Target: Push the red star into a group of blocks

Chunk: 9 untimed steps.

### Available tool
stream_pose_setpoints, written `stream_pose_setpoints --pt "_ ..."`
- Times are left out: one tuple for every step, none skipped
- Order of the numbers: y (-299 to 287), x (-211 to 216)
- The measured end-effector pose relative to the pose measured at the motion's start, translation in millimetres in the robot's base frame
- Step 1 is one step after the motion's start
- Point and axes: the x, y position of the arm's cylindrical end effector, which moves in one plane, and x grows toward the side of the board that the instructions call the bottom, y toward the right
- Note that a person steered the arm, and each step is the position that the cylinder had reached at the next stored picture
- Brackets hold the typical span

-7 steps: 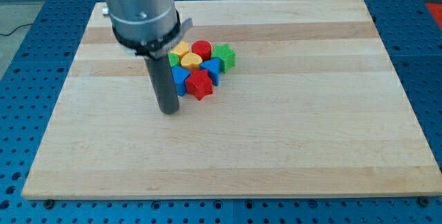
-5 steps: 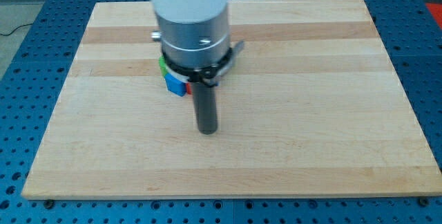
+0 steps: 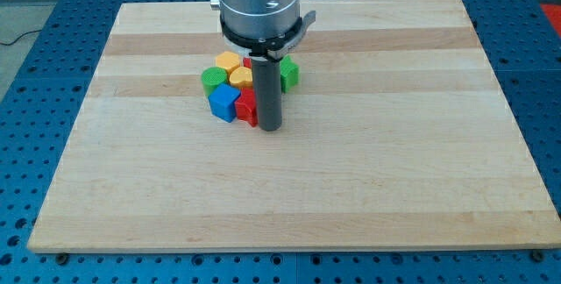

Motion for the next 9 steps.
stream_pose_setpoints --pt "-16 0" --pt "-20 0" --pt "-19 4" --pt "-21 43" --pt "-45 47" --pt "-63 27" --pt "-59 13" --pt "-54 7" --pt "-45 -6"
